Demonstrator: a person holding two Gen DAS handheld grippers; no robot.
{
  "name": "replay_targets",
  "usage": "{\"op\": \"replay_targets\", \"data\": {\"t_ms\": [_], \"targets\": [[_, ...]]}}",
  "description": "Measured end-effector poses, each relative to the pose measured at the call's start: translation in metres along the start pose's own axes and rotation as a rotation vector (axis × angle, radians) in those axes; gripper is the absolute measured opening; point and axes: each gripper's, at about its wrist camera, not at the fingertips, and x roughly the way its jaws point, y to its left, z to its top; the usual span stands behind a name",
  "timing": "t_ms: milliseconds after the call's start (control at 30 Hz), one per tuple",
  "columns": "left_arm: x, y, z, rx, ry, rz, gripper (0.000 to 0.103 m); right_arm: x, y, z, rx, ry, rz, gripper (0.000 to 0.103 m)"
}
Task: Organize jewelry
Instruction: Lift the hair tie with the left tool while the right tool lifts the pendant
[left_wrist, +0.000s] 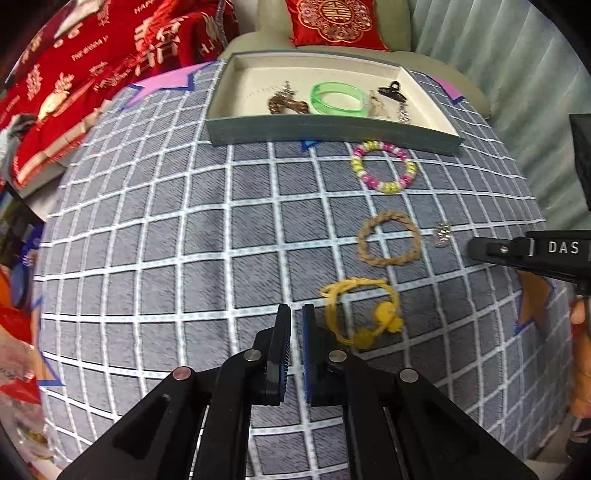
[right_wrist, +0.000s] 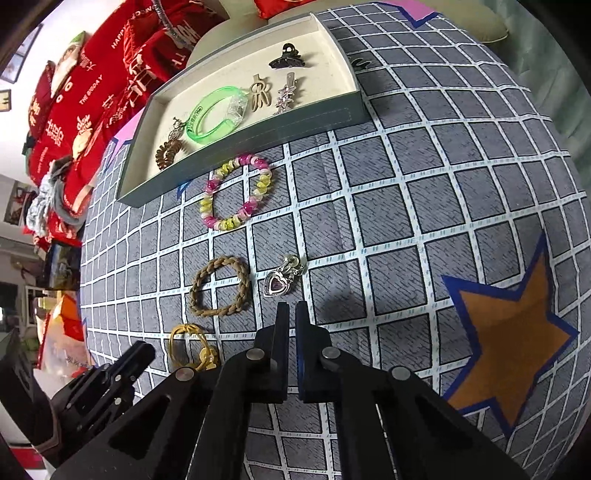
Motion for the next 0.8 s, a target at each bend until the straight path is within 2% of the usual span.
{"op": "replay_targets", "data": {"t_ms": [33, 67, 100, 133, 233, 333, 500, 567, 700, 733, 767, 800], "targets": [[0.000, 0.001, 0.000, -0.002, 0.004, 0.009, 0.015, 0.001, 0.000, 0.001, 0.012, -0.004, -0.001, 0.019], [0.001, 0.003, 0.000, -0.007, 0.011, 0.011, 0.015, 0.002, 0.000, 0.002, 0.021, -0.009, 0.000, 0.041], [0.001, 0.004, -0.001, -0.008, 0.016, 0.012, 0.015, 0.002, 0.002, 0.003, 0.030, -0.017, 0.001, 0.050], [0.001, 0.004, -0.001, -0.008, 0.018, 0.018, 0.015, 0.002, 0.003, 0.004, 0.037, -0.028, 0.001, 0.054], [0.001, 0.005, -0.004, -0.001, 0.007, 0.039, 0.016, 0.007, 0.008, 0.010, 0.056, -0.033, -0.030, 0.054], [0.004, 0.008, -0.007, -0.010, 0.023, 0.043, 0.016, 0.014, 0.010, 0.016, 0.088, -0.025, -0.035, 0.051], [0.005, 0.009, -0.012, -0.011, 0.033, 0.057, 0.016, 0.025, 0.024, 0.020, 0.038, -0.023, -0.093, 0.029], [0.005, 0.009, -0.013, -0.010, 0.034, 0.061, 0.016, 0.027, 0.031, 0.020, -0.011, -0.018, -0.124, 0.017], [0.002, 0.010, -0.012, -0.017, 0.030, 0.060, 0.016, 0.020, 0.032, 0.020, -0.045, -0.036, -0.139, 0.012], [0.002, 0.010, -0.011, -0.018, 0.027, 0.058, 0.016, 0.018, 0.029, 0.019, -0.041, -0.035, -0.113, 0.006], [0.001, 0.010, -0.011, -0.020, 0.026, 0.055, 0.021, 0.016, 0.026, 0.018, -0.039, -0.034, -0.107, 0.003], [0.001, 0.010, -0.010, -0.024, 0.028, 0.050, 0.073, 0.014, 0.023, 0.016, -0.040, -0.035, -0.110, 0.003]]}}
